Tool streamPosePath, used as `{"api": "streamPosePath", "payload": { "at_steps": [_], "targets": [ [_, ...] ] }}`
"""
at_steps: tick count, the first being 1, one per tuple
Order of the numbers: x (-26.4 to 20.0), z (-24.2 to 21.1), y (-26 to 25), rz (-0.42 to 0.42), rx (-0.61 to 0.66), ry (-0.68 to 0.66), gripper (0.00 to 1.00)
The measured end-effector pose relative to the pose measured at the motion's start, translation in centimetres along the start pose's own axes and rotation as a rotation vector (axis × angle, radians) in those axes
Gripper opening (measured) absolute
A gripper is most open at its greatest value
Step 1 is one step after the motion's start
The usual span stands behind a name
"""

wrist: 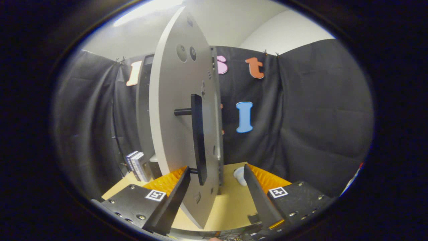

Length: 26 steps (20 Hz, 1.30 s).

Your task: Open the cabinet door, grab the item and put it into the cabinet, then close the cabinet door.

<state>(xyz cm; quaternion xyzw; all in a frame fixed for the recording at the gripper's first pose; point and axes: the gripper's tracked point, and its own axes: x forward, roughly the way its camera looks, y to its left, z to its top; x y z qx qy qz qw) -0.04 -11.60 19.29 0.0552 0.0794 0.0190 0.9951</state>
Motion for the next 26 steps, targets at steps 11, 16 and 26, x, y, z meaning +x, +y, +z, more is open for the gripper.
{"api": "streamPosePath", "payload": {
  "at_steps": [11,16,26],
  "targets": [
    [6.8,-0.5,13.0,0.227,0.001,-0.035,1.0],
    [12.1,-0.6,19.0,0.256,-0.037,-0.051,1.0],
    [19.5,-0.4,24.4,0.269,-0.055,-0.071,1.0]
  ]
}}
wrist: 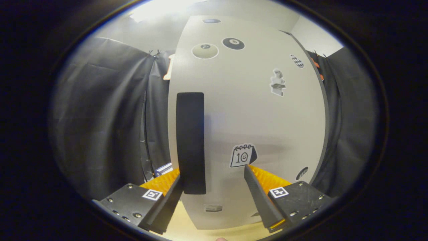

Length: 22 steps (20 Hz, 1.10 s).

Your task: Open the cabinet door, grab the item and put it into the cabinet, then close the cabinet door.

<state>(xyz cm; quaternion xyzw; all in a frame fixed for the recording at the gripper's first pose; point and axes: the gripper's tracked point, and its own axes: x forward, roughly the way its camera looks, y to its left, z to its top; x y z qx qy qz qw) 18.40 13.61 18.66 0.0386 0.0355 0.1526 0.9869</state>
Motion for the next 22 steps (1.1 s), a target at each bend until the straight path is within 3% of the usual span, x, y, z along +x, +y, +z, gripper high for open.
{"api": "streamPosePath", "payload": {
  "at_steps": [4,14,22],
  "targets": [
    [2.2,0.0,0.5,-0.022,-0.015,-0.009,1.0],
    [5.8,-0.2,0.3,-0.166,-0.032,-0.044,1.0],
    [5.2,0.2,0.4,-0.171,-0.032,-0.036,1.0]
  ]
}}
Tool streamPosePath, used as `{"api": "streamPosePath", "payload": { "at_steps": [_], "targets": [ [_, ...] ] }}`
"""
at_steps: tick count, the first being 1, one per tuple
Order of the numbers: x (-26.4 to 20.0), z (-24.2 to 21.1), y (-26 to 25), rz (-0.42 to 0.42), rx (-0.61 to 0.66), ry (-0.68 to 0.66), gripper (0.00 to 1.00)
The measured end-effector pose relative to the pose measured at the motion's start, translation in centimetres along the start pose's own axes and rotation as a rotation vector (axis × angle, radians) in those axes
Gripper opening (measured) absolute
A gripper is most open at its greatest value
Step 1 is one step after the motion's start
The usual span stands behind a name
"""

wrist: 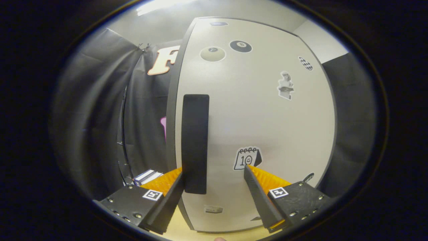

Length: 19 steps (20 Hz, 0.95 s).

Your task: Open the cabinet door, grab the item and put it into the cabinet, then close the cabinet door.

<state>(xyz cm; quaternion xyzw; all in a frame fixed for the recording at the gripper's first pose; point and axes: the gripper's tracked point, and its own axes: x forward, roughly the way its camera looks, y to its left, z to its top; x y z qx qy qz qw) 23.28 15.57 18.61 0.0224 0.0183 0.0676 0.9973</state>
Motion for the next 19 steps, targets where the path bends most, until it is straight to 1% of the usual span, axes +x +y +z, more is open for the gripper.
{"api": "streamPosePath", "payload": {
  "at_steps": [3,5,10,16,19],
  "targets": [
    [-2.1,0.5,-0.1,0.0,0.008,0.009,1.0],
    [-4.3,1.2,-0.9,-0.015,-0.001,0.0,1.0],
    [-10.2,2.9,-2.9,-0.047,-0.017,-0.005,1.0],
    [-18.8,4.4,-6.0,-0.098,-0.017,0.001,1.0],
    [-21.9,4.7,-6.8,-0.127,-0.027,-0.007,1.0]
  ]
}}
